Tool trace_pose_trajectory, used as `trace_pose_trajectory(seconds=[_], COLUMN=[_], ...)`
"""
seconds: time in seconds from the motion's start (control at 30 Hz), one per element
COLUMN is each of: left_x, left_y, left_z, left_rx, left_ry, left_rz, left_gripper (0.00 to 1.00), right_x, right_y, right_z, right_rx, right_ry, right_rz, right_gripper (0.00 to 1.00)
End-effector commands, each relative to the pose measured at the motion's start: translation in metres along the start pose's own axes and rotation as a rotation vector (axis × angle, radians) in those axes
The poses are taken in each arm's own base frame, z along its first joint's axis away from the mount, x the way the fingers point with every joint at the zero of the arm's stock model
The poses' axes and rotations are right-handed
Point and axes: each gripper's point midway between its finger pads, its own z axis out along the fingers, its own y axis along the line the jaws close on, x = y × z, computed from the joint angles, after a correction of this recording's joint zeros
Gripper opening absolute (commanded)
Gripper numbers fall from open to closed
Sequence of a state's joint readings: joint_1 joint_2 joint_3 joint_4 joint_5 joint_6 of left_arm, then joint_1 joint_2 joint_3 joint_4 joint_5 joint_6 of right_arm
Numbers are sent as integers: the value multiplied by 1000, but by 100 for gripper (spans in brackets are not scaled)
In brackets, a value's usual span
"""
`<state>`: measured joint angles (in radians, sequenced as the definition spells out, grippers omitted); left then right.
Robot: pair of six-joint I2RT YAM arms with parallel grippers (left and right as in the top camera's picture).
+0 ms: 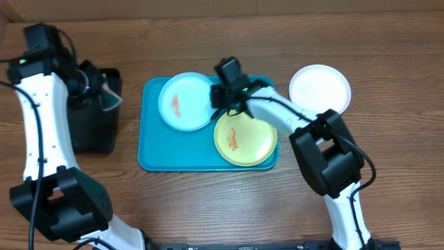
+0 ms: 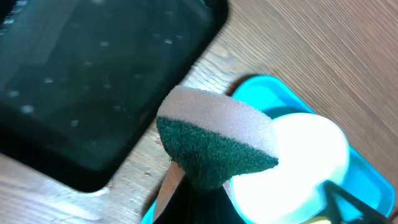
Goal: Clean dirty plates on tray and stack at the side
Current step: 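Move the right gripper to the light-blue plate's rim and grasp it, then scrub the light-blue plate with the sponge in the left gripper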
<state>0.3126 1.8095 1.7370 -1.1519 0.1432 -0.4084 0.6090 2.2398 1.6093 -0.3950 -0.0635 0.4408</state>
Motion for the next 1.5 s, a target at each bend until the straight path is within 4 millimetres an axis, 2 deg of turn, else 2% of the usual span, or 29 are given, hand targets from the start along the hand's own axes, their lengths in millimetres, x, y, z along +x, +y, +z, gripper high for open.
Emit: trace_pose_trajectory(seconds=[0.0, 0.3, 0.5, 0.77, 1.03, 1.27, 1.47], left_x=[16, 61, 92, 114, 117, 129, 142], left_y=[-18, -45, -83, -121, -124, -126, -121], left_z=[12, 51, 72, 92, 109, 121, 150], left_rx=[20, 42, 143, 219, 237, 242, 207], left_ry=[35, 114, 141, 90, 57, 68, 120], left_rz=[78, 174, 265, 344, 256, 236, 238], left_gripper=[4, 4, 4, 4, 4, 4, 4], right_x=[3, 15, 16, 20, 20, 20, 21], right_y=[23, 16, 10, 12, 12, 12, 12], right_z=[-2, -6, -6, -7, -7, -7, -7], right_rx=[-39, 4, 33, 26, 26, 26, 28], right_ry=[6, 71, 71, 89, 89, 89, 93], right_rz=[3, 73, 119, 118, 118, 118, 118], right_gripper=[5, 4, 4, 4, 4, 4, 4])
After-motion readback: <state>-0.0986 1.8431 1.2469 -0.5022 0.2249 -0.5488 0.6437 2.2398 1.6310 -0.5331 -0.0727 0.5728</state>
